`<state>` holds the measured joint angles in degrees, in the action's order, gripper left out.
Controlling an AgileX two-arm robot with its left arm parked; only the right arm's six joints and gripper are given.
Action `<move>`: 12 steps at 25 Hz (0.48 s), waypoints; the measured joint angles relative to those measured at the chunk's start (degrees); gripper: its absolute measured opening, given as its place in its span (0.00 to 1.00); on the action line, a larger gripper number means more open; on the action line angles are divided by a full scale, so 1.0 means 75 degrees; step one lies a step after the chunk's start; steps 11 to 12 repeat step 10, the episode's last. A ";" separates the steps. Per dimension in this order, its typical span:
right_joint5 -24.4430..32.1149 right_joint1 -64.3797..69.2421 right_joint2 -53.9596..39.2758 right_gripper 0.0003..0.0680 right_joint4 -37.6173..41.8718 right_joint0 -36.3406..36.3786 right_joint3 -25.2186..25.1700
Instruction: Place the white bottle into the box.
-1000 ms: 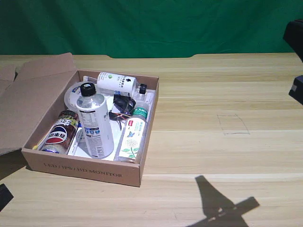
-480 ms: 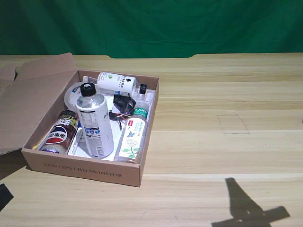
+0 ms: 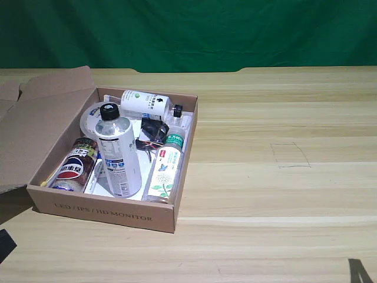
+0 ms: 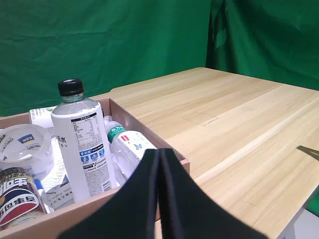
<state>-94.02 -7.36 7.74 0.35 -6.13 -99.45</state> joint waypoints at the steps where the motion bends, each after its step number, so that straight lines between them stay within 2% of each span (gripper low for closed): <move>1: -0.0058 0.0160 -0.0109 0.00 0.0010 -0.0051 -0.0010; 7: -0.0293 0.0864 -0.0853 0.00 0.0035 -0.0144 -0.0016; 12: -0.0319 0.0871 -0.0977 0.00 0.0154 -0.0144 -0.0016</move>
